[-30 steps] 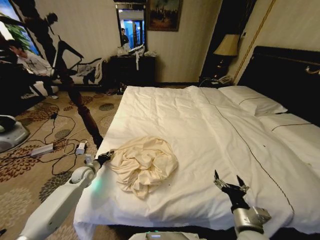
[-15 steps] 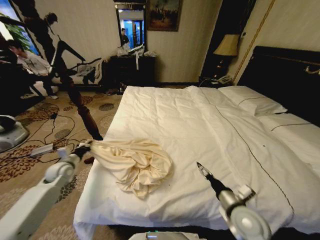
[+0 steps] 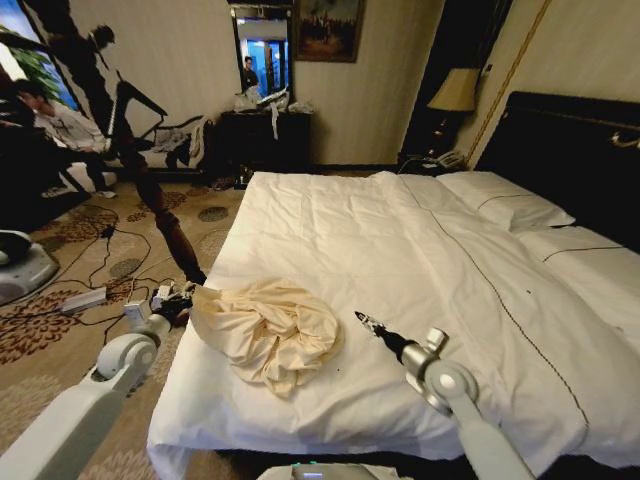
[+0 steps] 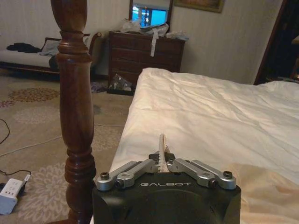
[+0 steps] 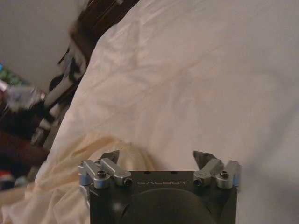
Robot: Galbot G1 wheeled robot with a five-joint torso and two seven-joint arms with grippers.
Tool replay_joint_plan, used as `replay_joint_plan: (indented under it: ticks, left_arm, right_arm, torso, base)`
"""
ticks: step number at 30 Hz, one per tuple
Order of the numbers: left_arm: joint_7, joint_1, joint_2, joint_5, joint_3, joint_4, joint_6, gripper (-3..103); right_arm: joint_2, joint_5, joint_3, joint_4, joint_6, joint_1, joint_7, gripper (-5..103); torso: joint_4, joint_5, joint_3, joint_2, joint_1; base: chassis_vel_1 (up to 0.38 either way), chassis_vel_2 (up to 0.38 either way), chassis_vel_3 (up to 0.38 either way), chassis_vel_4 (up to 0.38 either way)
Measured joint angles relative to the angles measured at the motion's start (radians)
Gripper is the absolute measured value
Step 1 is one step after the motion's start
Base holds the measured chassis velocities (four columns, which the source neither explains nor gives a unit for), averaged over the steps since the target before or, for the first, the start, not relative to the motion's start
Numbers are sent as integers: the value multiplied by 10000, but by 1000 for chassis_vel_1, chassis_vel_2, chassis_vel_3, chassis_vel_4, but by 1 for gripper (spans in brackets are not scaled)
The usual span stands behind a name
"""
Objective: Pick up the clothes from the bed and hang them on the clothes hanger.
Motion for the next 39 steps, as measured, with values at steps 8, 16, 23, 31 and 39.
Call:
replay_joint_plan:
  ticks: [8,16,23,31,39]
  left_arm:
    - [-58,240,-95,83,-17,-219,32,0]
    - [-58,345,-275,306,79,-195,80,0]
    - [2,326,-323,307,72,-97,81,0]
    - [-5,341,-378,286,115,-182,81,0]
    - [-289,311,-152,98,304,-835,175,0]
  right_arm:
    - [46,-656,-1406,-738,-146,1316,-219,84]
    - [166,-945,-2274,-1307,-252,1972,-258,57]
    - [241,-827,-2486,-1500,-289,2120,-199,30]
    - [320,-806,-2520,-1352,-170,2142,-152,3]
    - [95,-881,-2333,-856,-6,2010,-48,0]
  torso:
    - [0,0,-1,0,0]
    - [-3,-2,-1,0,0]
    - [-3,-1,-2,0,0]
    - [-3,-1,-1,0,0]
    - [-3,1,-1,0,0]
  base:
    - [0,0,0,0]
    - [0,0,0,0]
    - [0,0,0,0]
    - [0,0,0,0]
    - [0,0,0,0]
